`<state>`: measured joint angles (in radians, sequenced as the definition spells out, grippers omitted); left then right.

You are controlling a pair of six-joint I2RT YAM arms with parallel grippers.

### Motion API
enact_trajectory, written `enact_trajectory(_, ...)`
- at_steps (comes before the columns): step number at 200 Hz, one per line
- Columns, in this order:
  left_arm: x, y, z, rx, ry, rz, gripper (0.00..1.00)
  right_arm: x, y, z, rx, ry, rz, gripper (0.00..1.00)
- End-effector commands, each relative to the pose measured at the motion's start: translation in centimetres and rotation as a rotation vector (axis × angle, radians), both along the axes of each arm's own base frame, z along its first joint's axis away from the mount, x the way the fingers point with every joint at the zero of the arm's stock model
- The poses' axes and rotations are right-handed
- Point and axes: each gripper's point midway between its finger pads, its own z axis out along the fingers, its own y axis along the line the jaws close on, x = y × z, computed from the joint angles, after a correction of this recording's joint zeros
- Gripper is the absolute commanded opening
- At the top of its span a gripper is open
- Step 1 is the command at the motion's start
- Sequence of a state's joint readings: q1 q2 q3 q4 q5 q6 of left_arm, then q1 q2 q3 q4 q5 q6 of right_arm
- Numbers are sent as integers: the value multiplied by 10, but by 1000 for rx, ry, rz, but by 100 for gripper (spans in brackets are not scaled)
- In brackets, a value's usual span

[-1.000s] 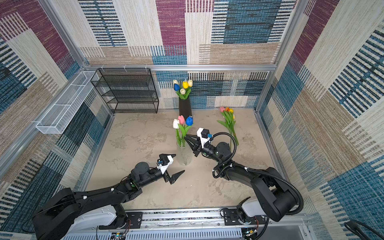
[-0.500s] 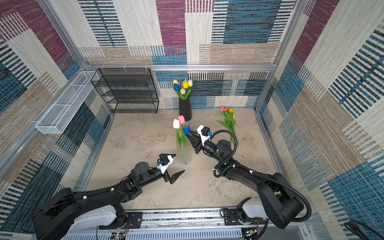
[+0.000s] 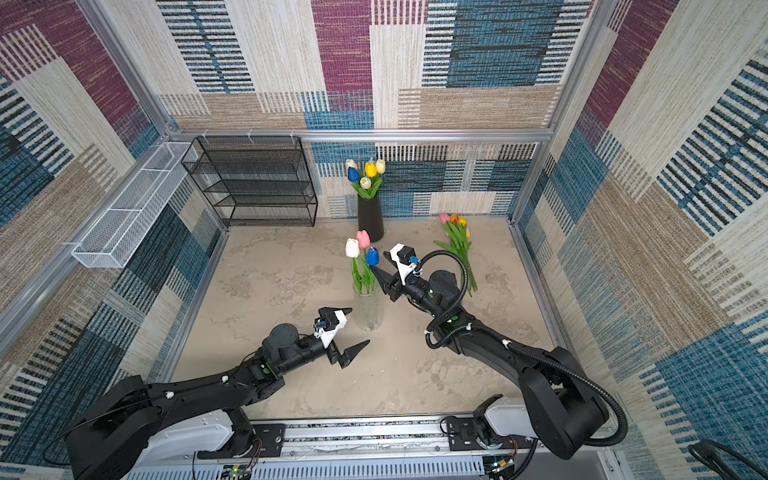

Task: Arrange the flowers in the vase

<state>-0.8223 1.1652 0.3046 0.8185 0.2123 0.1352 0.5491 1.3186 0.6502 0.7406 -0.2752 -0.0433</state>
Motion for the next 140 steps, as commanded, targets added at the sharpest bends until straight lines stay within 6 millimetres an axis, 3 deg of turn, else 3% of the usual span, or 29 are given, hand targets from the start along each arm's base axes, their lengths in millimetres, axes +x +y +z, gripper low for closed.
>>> enact_trajectory(1, 2, 0, 4, -2, -21, 5, 99, 11, -6, -11, -26, 36, -63, 55)
enact_trajectory(99, 1, -1, 5, -9, -16, -3, 99, 19, 2, 22, 5, 63, -47, 60)
enact_trajectory(140, 1, -2, 4, -6, -11, -7, 99, 17, 10, 21, -25, 74, -1, 68)
